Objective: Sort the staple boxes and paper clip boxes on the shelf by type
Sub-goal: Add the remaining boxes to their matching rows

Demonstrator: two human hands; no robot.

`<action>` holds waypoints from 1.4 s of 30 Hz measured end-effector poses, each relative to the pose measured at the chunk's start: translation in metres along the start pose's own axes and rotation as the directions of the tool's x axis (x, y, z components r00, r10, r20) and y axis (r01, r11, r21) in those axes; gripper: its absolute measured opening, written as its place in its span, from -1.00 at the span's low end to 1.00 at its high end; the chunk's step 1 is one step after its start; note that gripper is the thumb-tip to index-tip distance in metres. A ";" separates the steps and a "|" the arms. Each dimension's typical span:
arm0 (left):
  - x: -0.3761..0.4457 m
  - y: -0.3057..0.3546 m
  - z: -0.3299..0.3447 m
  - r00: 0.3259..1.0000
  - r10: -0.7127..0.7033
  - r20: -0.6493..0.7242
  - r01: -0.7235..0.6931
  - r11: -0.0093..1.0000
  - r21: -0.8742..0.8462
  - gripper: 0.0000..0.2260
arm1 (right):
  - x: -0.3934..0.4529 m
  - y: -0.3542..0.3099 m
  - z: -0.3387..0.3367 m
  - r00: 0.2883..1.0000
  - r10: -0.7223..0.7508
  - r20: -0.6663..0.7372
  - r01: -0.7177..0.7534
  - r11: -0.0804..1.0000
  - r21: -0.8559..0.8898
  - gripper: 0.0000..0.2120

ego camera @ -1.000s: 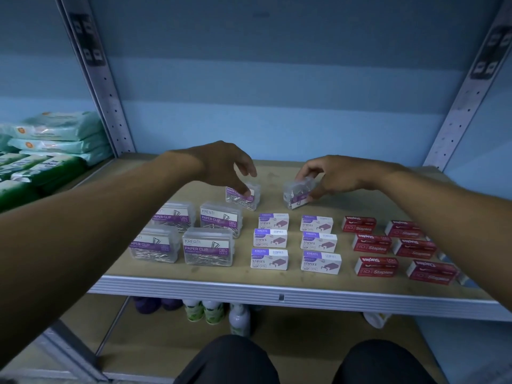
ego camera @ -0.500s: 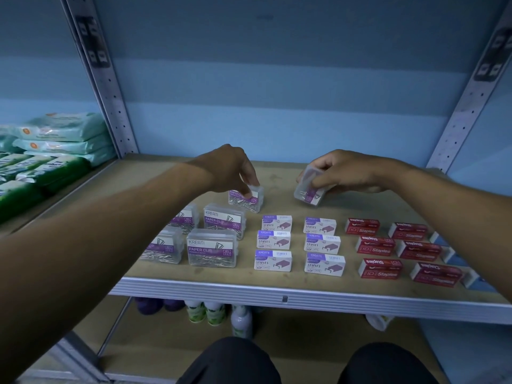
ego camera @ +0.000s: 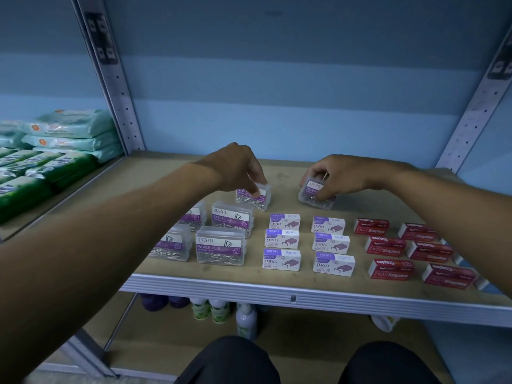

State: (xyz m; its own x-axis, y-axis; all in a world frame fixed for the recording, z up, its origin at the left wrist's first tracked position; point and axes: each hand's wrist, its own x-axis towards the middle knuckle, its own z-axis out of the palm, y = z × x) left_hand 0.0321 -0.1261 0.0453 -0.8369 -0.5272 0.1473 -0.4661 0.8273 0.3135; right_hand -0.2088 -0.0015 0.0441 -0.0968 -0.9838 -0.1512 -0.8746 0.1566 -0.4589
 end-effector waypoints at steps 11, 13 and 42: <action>-0.001 -0.002 0.000 0.999 0.033 0.017 -0.033 0.999 -0.001 -0.72 | -0.004 0.004 0.008 1.000 -0.009 -0.020 0.009 1.000 0.000 -0.77; -0.001 -0.003 -0.001 0.999 0.048 0.020 -0.048 0.999 -0.004 -0.72 | -0.006 0.003 0.006 0.999 -0.010 -0.037 0.011 0.999 0.030 -0.79; -0.045 -0.052 -0.047 0.989 -0.110 -0.101 0.116 0.992 0.056 -0.70 | 0.021 -0.079 0.019 0.985 -0.140 -0.102 0.154 0.978 0.141 -0.81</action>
State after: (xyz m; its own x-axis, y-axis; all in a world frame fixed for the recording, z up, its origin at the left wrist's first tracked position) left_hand 0.1076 -0.1544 0.0664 -0.7472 -0.6320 0.2058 -0.5755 0.7701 0.2752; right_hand -0.1331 -0.0328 0.0605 -0.0211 -0.9998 0.0043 -0.8029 0.0144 -0.5959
